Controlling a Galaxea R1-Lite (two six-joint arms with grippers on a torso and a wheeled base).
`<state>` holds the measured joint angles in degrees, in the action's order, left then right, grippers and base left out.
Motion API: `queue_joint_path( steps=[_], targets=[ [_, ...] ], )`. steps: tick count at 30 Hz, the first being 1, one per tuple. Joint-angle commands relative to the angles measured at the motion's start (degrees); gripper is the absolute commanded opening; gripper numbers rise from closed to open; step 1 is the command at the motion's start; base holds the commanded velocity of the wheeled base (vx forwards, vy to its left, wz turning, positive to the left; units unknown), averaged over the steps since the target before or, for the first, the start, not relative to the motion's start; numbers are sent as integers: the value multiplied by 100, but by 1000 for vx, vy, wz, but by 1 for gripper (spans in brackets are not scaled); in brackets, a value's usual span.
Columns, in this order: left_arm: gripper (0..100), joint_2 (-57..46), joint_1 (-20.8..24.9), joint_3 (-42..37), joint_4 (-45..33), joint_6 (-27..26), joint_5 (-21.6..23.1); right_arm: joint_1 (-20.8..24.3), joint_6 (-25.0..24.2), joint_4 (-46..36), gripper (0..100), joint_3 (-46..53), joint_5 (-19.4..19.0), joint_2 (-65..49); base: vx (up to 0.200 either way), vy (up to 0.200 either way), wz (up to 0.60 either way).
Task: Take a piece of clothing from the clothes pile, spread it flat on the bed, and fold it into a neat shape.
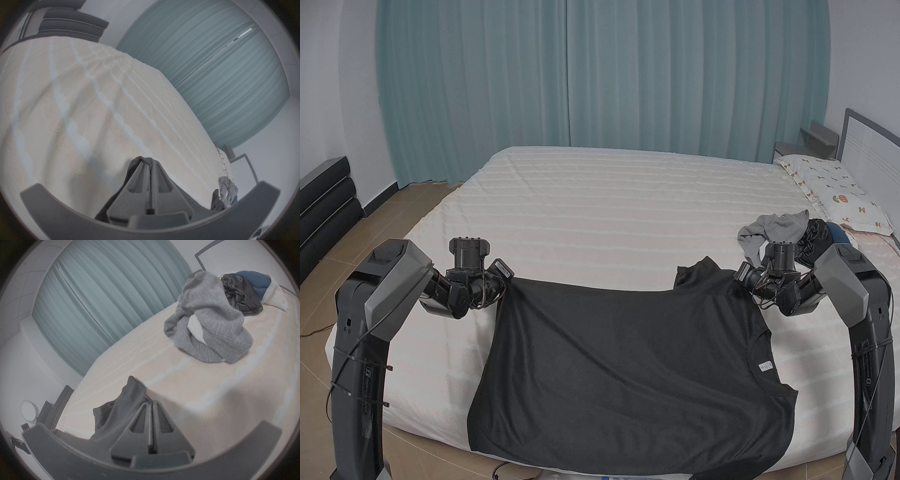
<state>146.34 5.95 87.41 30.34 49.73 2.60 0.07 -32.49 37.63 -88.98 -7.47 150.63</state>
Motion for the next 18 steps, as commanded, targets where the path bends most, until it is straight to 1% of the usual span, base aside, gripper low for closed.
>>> queue_joint_path(
  steps=[1,7,10,12,18],
  targets=[
    [0,-17,-15,48,-28,-235,-110,-42,-12,95,0,-58,0,-165,0,0,0],
    [0,18,-24,321,-20,-367,-198,-42,-3,271,0,-287,44,-148,0,0,0],
    [0,114,-32,523,-28,-446,-286,-34,6,280,0,-717,317,-86,0,0,0],
    [0,211,-24,585,-37,-499,-295,-7,14,245,0,-955,422,-60,0,0,0],
    [0,466,-6,822,-28,-543,-295,37,76,280,0,-1025,448,213,0,0,0]
  ],
)
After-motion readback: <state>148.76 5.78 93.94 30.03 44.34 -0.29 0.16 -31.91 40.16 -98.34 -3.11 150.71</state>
